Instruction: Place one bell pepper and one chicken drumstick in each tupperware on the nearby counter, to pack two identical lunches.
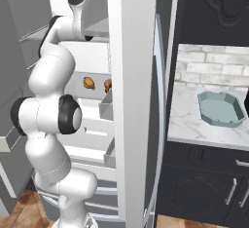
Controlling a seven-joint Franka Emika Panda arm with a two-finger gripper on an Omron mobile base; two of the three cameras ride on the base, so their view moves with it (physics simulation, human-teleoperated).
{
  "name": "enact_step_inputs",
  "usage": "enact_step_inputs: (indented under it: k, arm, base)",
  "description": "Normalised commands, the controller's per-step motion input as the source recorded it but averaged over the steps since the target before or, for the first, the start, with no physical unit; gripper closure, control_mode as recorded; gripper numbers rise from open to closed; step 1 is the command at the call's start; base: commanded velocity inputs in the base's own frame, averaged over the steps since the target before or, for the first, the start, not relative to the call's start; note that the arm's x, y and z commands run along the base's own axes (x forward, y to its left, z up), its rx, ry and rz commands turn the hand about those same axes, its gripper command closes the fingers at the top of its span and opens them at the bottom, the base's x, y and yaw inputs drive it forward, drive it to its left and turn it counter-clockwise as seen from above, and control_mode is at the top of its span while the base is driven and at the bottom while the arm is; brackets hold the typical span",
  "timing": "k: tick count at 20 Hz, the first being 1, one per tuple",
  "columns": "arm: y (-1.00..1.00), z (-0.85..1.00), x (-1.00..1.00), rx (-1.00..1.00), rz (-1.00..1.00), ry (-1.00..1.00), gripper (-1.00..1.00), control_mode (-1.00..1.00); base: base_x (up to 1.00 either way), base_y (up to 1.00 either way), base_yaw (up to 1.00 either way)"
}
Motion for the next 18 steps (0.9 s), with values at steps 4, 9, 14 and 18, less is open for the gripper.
enact_step_inputs:
  k: [4, 9, 14, 18]
  arm:
    - [0.02, -0.33, 0.52, 0.0, 0.02, 0.0, -1.0, -1.0]
    - [0.0, -0.27, 0.52, 0.0, 0.02, -0.05, -1.0, -1.0]
    - [0.0, -0.19, 0.43, -0.01, 0.01, -0.01, 1.0, -1.0]
    - [0.0, 0.0, 0.0, -0.01, 0.0, 0.0, 1.0, -1.0]
  base:
    - [0.0, 0.0, 0.0]
    - [0.0, 0.0, 0.0]
    - [0.0, 0.0, 0.0]
    - [0.0, 0.0, 0.0]
